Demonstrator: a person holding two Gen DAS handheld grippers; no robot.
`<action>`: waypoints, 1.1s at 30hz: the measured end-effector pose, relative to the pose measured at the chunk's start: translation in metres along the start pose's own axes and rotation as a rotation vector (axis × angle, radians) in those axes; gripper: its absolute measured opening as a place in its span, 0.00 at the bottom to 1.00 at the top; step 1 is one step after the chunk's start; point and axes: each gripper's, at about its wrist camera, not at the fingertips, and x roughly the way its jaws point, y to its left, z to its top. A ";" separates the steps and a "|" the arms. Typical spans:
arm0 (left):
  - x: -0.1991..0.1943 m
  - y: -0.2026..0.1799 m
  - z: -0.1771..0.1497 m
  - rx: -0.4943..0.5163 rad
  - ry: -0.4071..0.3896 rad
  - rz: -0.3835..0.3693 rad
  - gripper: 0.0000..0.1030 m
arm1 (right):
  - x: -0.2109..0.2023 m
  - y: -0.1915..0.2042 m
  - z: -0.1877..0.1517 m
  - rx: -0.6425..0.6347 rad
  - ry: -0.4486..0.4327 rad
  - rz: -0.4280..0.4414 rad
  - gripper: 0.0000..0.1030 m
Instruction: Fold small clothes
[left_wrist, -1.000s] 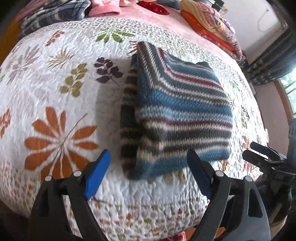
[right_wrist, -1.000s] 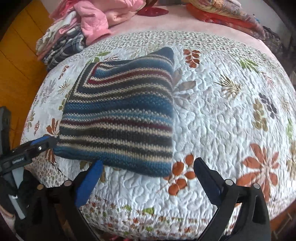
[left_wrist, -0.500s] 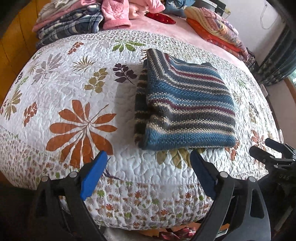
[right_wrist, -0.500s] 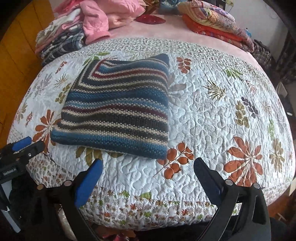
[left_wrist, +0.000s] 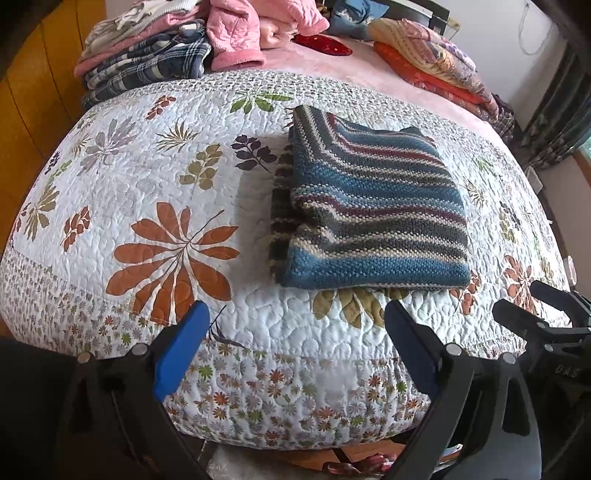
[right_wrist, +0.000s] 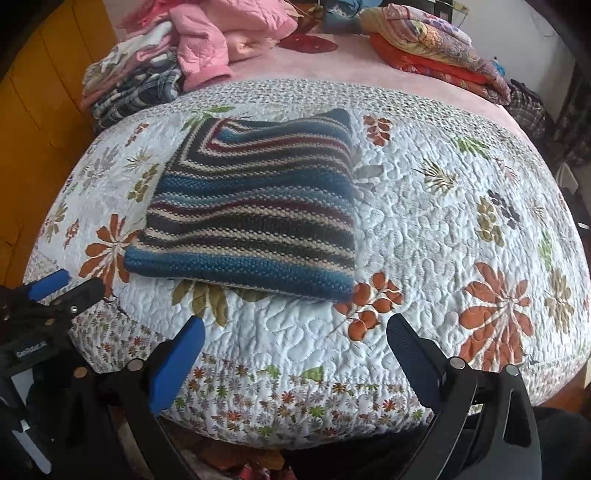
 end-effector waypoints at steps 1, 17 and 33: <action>0.000 0.000 -0.001 0.001 -0.003 -0.009 0.92 | 0.000 -0.001 0.000 0.000 -0.004 -0.012 0.96; 0.008 -0.003 -0.004 0.000 -0.002 0.001 0.92 | -0.008 0.000 -0.005 0.009 -0.030 -0.021 0.96; 0.004 -0.017 -0.003 0.045 -0.034 0.020 0.92 | -0.003 -0.010 -0.003 0.069 -0.005 0.024 0.96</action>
